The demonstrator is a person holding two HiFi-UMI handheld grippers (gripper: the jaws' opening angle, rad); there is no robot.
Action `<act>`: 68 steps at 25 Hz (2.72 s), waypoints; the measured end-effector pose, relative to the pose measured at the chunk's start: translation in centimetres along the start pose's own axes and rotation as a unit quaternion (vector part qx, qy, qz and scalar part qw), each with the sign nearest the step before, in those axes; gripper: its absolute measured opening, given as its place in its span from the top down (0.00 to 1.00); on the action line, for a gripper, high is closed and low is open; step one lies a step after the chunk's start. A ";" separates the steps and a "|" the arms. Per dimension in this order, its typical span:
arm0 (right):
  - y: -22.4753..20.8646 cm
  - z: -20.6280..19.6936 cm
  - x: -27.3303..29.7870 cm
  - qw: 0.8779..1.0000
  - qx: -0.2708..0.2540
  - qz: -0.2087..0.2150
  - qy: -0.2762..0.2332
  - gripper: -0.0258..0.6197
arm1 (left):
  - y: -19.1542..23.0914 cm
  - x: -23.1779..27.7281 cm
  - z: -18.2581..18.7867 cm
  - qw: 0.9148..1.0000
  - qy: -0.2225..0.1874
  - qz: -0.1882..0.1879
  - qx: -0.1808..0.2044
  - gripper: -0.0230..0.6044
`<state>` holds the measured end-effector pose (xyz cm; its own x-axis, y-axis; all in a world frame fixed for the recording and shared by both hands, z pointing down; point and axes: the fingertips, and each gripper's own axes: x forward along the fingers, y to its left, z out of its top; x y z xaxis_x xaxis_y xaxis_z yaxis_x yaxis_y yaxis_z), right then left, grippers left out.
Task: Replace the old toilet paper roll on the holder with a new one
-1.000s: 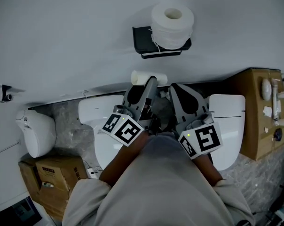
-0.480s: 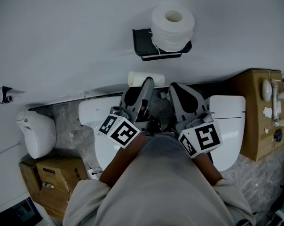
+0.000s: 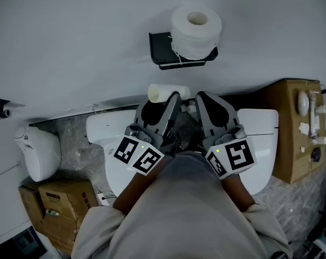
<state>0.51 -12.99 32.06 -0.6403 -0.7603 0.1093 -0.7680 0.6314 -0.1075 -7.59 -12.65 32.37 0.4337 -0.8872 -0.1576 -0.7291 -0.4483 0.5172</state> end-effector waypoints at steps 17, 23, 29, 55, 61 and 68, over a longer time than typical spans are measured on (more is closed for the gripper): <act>-2.2 4.8 1.9 0.995 -0.093 -0.026 -0.010 0.93 | 0.3 0.1 0.3 0.999 -0.012 -0.004 -0.038 0.69; -3.4 6.3 3.0 0.994 -0.105 -0.038 -0.010 0.83 | 0.3 0.1 0.0 0.999 -0.009 -0.005 -0.047 0.69; -4.2 7.3 4.0 0.993 -0.109 -0.049 -0.013 0.66 | 0.3 0.3 -0.2 0.998 -0.011 -0.006 -0.058 0.69; -6.2 7.4 9.9 0.992 -0.079 -0.097 -0.002 0.27 | 1.4 0.4 -0.5 0.997 -0.012 0.007 -0.073 0.69; -6.4 7.2 10.6 0.992 -0.075 -0.098 -0.002 0.26 | 1.9 0.4 -0.4 0.997 -0.014 0.011 -0.074 0.69; -6.2 7.2 11.0 0.993 -0.077 -0.095 -0.006 0.26 | 2.5 0.4 -0.2 0.997 -0.014 0.011 -0.079 0.69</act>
<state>-1.68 -26.43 26.81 -0.4848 -0.8687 0.1017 -0.8681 0.4921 0.0653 -9.16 -14.12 33.77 0.4011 -0.9007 -0.1670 -0.6448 -0.4071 0.6469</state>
